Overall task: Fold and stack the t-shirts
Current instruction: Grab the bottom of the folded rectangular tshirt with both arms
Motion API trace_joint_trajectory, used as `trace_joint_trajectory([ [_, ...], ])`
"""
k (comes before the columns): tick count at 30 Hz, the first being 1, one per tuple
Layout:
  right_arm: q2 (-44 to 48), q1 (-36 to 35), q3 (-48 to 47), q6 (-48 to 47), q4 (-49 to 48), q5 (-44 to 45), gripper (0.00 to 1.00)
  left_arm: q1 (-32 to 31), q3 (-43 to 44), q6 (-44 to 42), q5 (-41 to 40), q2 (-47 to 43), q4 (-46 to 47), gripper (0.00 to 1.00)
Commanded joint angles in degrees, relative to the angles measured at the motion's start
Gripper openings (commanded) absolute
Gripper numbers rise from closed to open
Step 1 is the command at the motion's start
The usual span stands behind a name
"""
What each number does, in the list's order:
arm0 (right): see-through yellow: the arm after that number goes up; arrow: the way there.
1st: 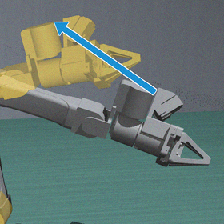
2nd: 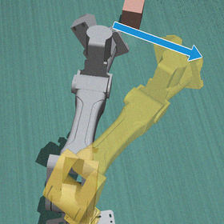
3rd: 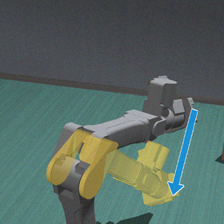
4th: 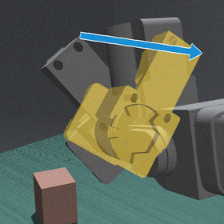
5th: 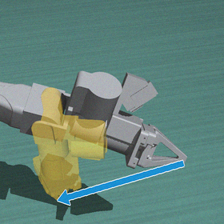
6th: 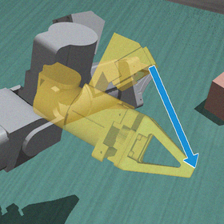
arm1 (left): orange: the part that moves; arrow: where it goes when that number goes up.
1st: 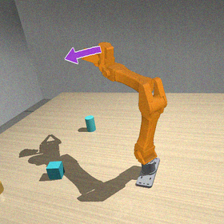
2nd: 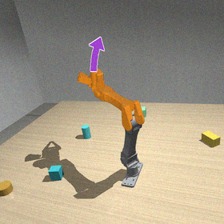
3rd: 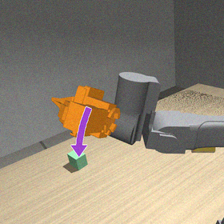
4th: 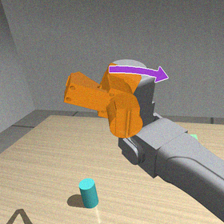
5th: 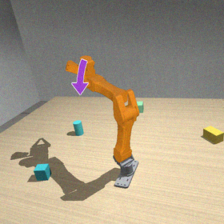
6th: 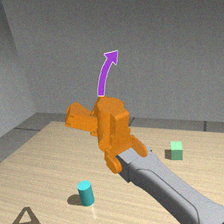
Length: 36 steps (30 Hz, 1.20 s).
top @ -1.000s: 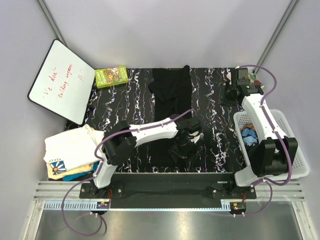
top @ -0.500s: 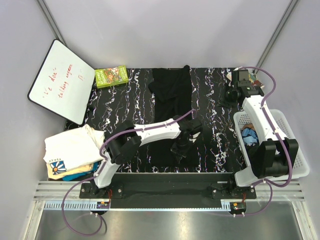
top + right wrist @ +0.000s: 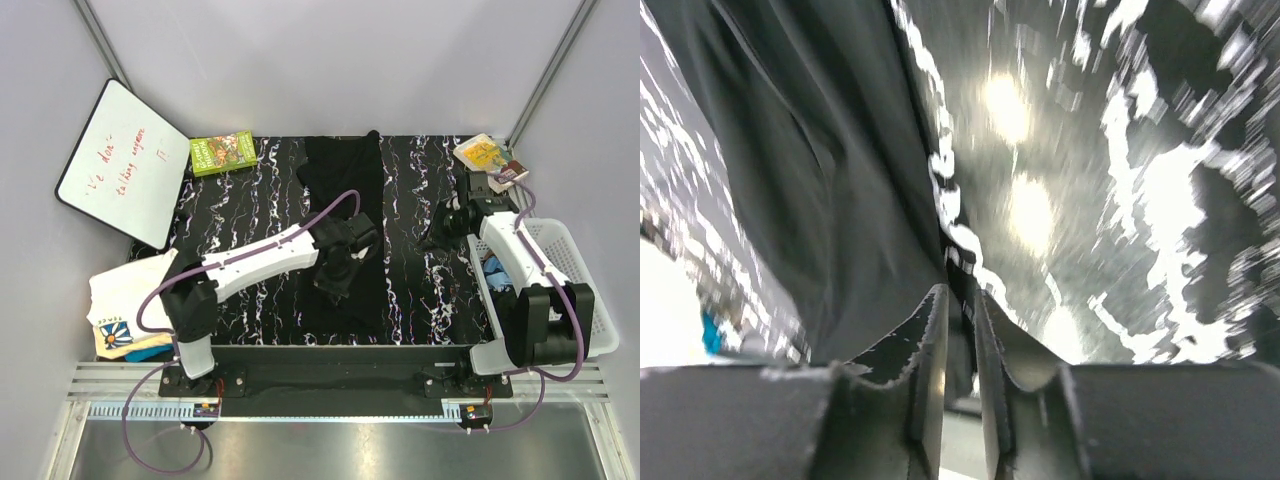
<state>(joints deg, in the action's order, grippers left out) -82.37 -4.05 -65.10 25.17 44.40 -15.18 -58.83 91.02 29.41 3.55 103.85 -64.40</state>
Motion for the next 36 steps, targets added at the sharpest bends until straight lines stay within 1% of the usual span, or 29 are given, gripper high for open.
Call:
trace_joint_trajectory([
  [1,2.21,0.19,5.32,2.78,0.77,-9.77,0.28,0.12,-4.8,1.62,-0.92,0.91,-1.69,0.0],
  [3,2.39,0.19,6.73,2.87,1.38,-12.41,0.32,0.12,-5.77,1.44,0.22,1.44,-1.52,0.01],
  [4,2.39,0.19,7.96,2.78,1.82,-13.11,0.34,0.12,-5.68,1.18,0.66,1.44,-1.43,0.18],
  [5,2.3,0.1,8.41,2.35,2.35,-14.95,0.43,0.12,-5.59,1.0,0.84,1.09,-1.6,0.39],
  [7,2.56,0.1,9.63,2.43,3.58,-17.41,0.5,0.12,-5.42,1.44,-0.55,-0.14,-2.48,0.7],
  [8,2.74,0.19,10.08,2.26,3.93,-20.3,0.58,0.12,-5.33,1.96,-3.09,-2.06,-2.92,0.93],
  [9,3.17,0.19,10.6,2.51,3.94,-21.55,0.59,0.2,-5.5,3.36,-4.5,-3.29,-3.79,0.99],
  [12,5.11,0.19,13.24,2.87,3.68,-23.49,0.65,0.73,-7.87,6.7,-8.55,-9.27,-2.67,0.99],
  [13,5.81,0.1,14.99,2.78,3.67,-23.75,0.65,1.08,-9.1,7.58,-9.26,-10.85,-1.96,0.99],
  [14,6.08,0.1,16.05,2.61,3.41,-24.71,0.65,1.95,-12.15,8.72,-9.96,-13.82,-1.17,0.99],
  [15,6.17,0.19,18.23,2.43,3.15,-25.33,0.65,2.66,-14.19,10.82,-9.88,-15.16,1.01,0.98],
  [16,6.25,0.01,19.65,2.34,2.54,-26.12,0.65,3.36,-18.91,11.72,-9.27,-16.56,2.77,0.97],
  [17,6.52,0.1,21.23,2.86,0.44,-27.7,0.65,5.37,-21.65,12.42,-6.31,-19.01,4.62,0.94],
  [18,6.78,0.1,22.9,3.3,-0.71,-28.58,0.64,6.43,-24.29,13.73,-4.54,-19.91,8.81,0.9],
  [19,6.96,0.01,25.61,3.66,-1.76,-29.37,0.65,7.58,-28.93,14.18,-2.43,-20.61,10.68,0.89],
  [20,6.96,0.1,27.03,4.36,-3.95,-30.6,0.65,9.33,-30.71,14.79,-0.23,-21.49,12.09,0.89],
  [22,7.05,-0.07,30.19,4.71,-5.81,-31.14,0.64,10.48,-34.84,15.94,1.36,-21.85,16.49,0.89],
  [25,6.7,-1.31,30.21,7.25,-9.15,-30.53,0.65,12.07,-38.27,18.13,5.49,-21.41,22.9,0.89],
  [27,5.21,-2.18,29.25,8.58,-10.04,-28.6,0.65,12.6,-39.51,20.24,8.57,-20.19,27.54,0.89],
  [31,2.66,-6.21,29.85,10.95,-13.54,-26.31,0.65,12.69,-41.1,23.15,10.68,-17.72,32.4,0.89],
  [34,0.2,-9.47,31.08,14.2,-18.81,-25.34,0.65,12.77,-41.02,23.94,11.56,-15.88,34.43,0.88],
  [35,-0.77,-11.92,31.26,15.42,-20.39,-24.21,0.65,12.77,-41.01,23.94,11.48,-15.0,34.43,0.85],
  [36,-1.73,-12.81,31.26,15.79,-20.67,-23.67,0.65,12.77,-41.01,23.68,11.39,-14.56,34.6,0.83],
])
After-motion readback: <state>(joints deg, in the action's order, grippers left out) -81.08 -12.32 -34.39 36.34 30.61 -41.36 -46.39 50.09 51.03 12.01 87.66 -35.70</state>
